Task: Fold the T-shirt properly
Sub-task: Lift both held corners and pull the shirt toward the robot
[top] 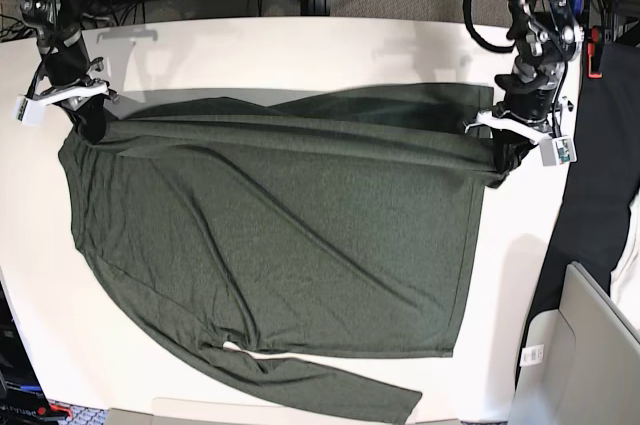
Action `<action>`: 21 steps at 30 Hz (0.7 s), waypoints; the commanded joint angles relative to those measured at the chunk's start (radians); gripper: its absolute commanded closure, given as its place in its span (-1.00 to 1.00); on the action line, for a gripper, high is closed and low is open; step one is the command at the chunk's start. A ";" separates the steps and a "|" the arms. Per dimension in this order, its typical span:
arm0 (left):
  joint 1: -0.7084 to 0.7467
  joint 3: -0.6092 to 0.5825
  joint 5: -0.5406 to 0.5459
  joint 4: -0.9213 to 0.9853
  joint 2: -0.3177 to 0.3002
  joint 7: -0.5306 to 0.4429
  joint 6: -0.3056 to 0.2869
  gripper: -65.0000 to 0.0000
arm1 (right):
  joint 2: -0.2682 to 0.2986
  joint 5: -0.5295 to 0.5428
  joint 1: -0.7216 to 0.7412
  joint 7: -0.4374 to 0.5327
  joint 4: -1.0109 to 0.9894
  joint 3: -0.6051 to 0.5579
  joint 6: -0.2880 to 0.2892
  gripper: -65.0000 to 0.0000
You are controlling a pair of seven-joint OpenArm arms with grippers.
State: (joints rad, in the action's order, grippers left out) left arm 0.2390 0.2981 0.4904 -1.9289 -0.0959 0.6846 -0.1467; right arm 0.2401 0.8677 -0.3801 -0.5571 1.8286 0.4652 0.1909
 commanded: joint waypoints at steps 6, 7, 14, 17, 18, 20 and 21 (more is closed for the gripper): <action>-0.013 0.005 0.008 0.084 -0.006 -0.024 0.002 0.99 | 0.014 0.008 0.014 0.025 0.010 0.005 0.006 0.99; -0.011 0.005 0.008 0.098 -0.006 -0.024 0.002 0.98 | 0.014 0.008 0.014 0.025 0.010 0.005 0.006 0.99; -0.008 0.005 0.008 0.111 -0.006 0.105 0.003 0.56 | 0.014 0.009 0.011 0.025 0.012 0.005 0.006 0.99; 0.007 0.006 0.008 0.098 -0.008 0.131 0.003 0.44 | 0.014 0.011 0.010 0.025 0.013 0.005 0.006 0.99; 0.015 0.006 0.008 0.098 -0.008 0.134 0.003 0.40 | 0.014 0.012 0.008 0.025 0.013 0.005 0.006 0.99; 0.026 0.010 0.008 0.096 -0.009 0.139 0.003 0.33 | 0.014 0.014 0.008 0.025 0.015 0.005 0.006 0.99; 0.039 0.010 0.008 0.096 -0.009 0.139 0.003 0.30 | 0.014 0.014 0.008 0.025 0.015 0.005 0.006 0.99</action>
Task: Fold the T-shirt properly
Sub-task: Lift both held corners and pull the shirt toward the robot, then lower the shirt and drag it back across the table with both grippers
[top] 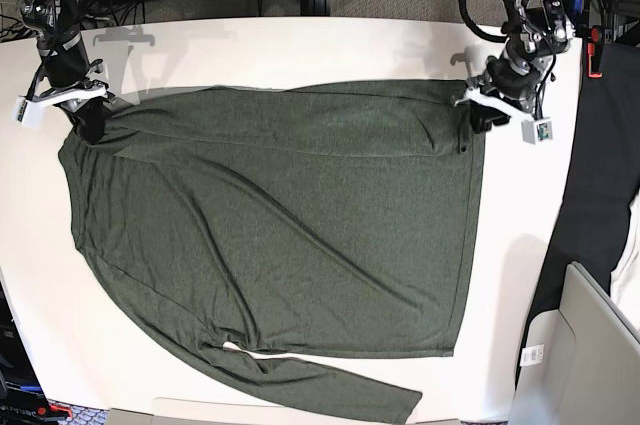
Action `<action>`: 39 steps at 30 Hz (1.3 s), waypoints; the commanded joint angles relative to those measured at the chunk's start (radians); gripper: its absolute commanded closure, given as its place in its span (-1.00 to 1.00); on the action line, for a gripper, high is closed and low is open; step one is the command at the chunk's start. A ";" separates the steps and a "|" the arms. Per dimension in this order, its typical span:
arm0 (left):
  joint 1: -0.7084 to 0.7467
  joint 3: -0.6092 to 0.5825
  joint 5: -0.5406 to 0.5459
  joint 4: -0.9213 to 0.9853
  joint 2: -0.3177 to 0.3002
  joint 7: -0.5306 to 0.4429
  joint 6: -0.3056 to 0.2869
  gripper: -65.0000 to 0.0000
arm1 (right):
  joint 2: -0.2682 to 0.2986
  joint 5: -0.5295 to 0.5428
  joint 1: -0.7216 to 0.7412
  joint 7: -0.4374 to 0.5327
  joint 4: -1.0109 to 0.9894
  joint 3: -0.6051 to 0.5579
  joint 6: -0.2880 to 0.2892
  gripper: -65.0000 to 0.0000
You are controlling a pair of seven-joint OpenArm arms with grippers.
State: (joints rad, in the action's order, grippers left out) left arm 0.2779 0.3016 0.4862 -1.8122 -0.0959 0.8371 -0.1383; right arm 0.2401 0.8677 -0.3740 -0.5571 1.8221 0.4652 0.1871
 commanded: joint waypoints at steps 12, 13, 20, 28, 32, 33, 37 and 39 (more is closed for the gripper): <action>0.171 0.006 0.013 -0.120 -0.008 -0.008 -0.005 0.03 | 0.014 0.015 0.000 0.025 0.021 0.004 0.010 0.99; 0.169 0.006 0.013 -0.119 -0.008 0.008 -0.005 0.03 | 0.014 0.015 0.000 0.025 0.021 0.004 0.010 0.99; 0.114 0.043 0.088 -0.093 -0.003 0.159 -0.005 0.03 | 0.014 0.015 0.005 0.025 0.021 0.004 0.010 0.99; 0.077 0.109 0.176 -0.013 0.020 0.179 -0.005 0.03 | 0.014 0.015 0.002 0.025 0.021 0.004 0.010 0.99; 0.076 0.104 0.176 -0.007 0.022 0.179 -0.005 0.03 | 0.014 0.015 0.003 0.025 0.021 0.004 0.010 0.99; 0.076 0.104 0.177 -0.007 0.023 0.179 -0.005 0.03 | 0.014 0.015 0.003 0.025 0.021 0.004 0.010 0.99; 0.063 0.101 0.177 -0.005 0.032 0.179 -0.005 0.03 | 0.012 0.015 0.003 0.025 0.021 0.004 0.010 0.99; 0.063 0.101 0.177 -0.005 0.048 0.179 -0.007 0.04 | 0.012 0.015 0.003 0.025 0.021 0.004 0.010 0.99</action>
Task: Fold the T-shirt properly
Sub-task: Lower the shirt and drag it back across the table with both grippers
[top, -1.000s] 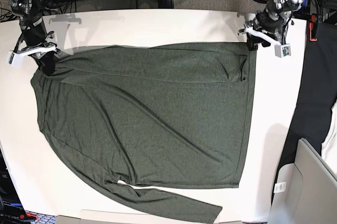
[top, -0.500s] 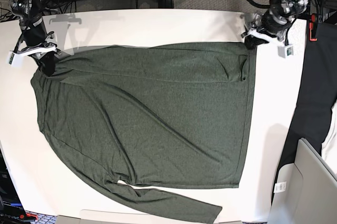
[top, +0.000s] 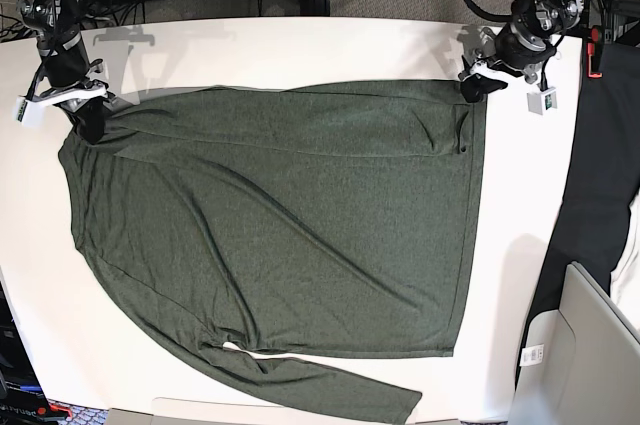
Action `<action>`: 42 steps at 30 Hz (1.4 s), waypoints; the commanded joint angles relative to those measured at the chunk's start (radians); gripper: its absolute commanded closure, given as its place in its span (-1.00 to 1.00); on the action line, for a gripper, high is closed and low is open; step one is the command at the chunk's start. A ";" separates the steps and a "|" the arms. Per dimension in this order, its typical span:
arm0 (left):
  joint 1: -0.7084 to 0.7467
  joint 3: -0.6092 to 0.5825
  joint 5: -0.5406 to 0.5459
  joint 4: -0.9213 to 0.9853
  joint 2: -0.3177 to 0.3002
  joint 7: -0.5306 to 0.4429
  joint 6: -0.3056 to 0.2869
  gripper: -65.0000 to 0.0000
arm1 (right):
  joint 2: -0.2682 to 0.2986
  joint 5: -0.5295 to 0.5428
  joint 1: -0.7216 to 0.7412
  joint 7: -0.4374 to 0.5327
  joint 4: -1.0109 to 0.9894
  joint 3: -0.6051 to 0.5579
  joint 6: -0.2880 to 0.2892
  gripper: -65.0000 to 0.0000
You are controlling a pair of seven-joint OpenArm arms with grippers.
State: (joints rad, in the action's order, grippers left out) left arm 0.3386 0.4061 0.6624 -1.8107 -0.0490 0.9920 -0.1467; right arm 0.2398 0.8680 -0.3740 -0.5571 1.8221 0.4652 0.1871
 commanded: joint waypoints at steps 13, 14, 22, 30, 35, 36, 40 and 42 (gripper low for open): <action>-0.088 -0.031 0.000 0.050 0.019 0.021 0.002 0.66 | 0.011 0.015 0.000 0.025 0.023 0.004 0.010 0.99; -0.089 -0.025 0.000 0.059 0.019 0.020 0.002 0.77 | 0.011 0.015 0.000 0.025 0.023 0.004 0.010 0.99; -0.048 0.046 0.000 0.007 0.002 0.023 0.002 1.00 | 0.014 0.015 -0.021 0.025 0.049 0.005 0.012 0.99; 0.032 0.076 0.000 -0.079 -0.012 0.023 0.000 1.00 | 0.016 0.015 -0.110 0.025 0.133 0.005 0.028 0.99; 0.101 0.076 0.000 -0.128 -0.012 0.023 0.000 1.00 | 0.016 0.015 -0.202 0.025 0.176 0.005 0.102 0.99; 0.115 0.076 0.000 -0.133 -0.012 0.020 0.000 1.00 | 0.016 0.015 -0.222 0.025 0.183 0.005 0.108 0.99; 0.164 0.080 0.000 -0.134 -0.028 0.014 -0.006 1.00 | 0.016 0.015 -0.276 0.025 0.196 0.010 0.108 0.99; 0.176 0.090 0.000 -0.134 -0.035 0.012 -0.035 1.00 | 0.016 0.015 -0.293 0.025 0.198 0.010 0.124 0.99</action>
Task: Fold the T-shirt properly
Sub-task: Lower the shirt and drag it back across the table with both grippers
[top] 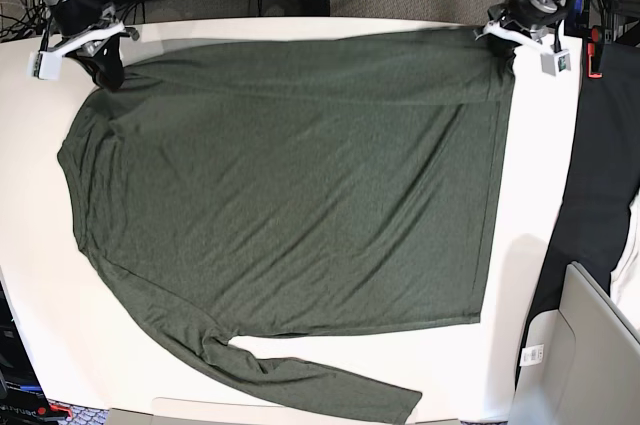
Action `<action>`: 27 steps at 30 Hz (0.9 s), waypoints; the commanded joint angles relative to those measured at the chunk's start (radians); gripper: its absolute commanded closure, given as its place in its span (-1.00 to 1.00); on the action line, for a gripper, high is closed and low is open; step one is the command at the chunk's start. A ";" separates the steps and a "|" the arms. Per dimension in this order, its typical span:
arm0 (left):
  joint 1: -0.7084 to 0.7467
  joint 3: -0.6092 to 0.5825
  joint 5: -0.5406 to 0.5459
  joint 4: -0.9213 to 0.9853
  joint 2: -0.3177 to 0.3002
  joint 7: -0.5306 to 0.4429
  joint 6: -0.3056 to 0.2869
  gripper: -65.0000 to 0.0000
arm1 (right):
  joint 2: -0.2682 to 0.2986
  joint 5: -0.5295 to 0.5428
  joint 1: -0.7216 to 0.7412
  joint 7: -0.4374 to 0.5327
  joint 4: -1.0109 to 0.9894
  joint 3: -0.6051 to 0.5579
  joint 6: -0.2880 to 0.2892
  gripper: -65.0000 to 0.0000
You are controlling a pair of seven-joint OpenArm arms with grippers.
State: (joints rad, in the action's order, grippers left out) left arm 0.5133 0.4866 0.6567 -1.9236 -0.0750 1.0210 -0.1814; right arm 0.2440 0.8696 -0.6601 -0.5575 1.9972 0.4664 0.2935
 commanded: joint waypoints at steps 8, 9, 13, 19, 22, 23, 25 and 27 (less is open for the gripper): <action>-0.071 0.140 0.007 -0.026 0.001 -0.006 -0.108 1.00 | 0.012 0.013 0.067 0.026 0.021 0.013 0.040 0.99; -0.084 0.140 0.007 -0.026 0.001 -0.006 -0.108 1.00 | 0.012 0.012 0.087 0.026 0.018 0.013 0.040 0.99; -0.153 0.133 0.007 -0.026 0.001 -0.005 -0.108 1.00 | 0.027 0.007 0.171 0.026 0.007 0.009 0.039 0.99; -0.304 0.133 0.004 -0.020 0.037 0.045 -0.108 1.00 | 0.031 -0.040 0.290 0.026 -0.072 0.005 0.040 0.99; -0.381 0.131 0.001 0.016 0.056 0.074 -0.108 1.00 | 0.031 -0.063 0.346 0.026 -0.123 0.001 0.040 0.99; -0.404 0.131 -0.001 0.037 0.057 0.078 -0.108 1.00 | 0.031 -0.063 0.366 0.026 -0.144 -0.008 0.040 0.99; -0.437 0.131 -0.001 0.088 0.057 0.080 -0.108 1.00 | 0.050 -0.063 0.411 0.026 -0.189 -0.018 0.040 0.99; -0.460 0.131 -0.001 0.129 0.057 0.074 -0.108 1.00 | 0.056 -0.063 0.449 0.026 -0.232 -0.018 0.042 0.99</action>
State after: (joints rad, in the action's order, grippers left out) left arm 0.0692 0.6144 0.6399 -1.7817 -0.0090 1.1179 -0.2859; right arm 0.2821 0.7933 -0.2237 -0.5682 1.7504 0.4393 0.3340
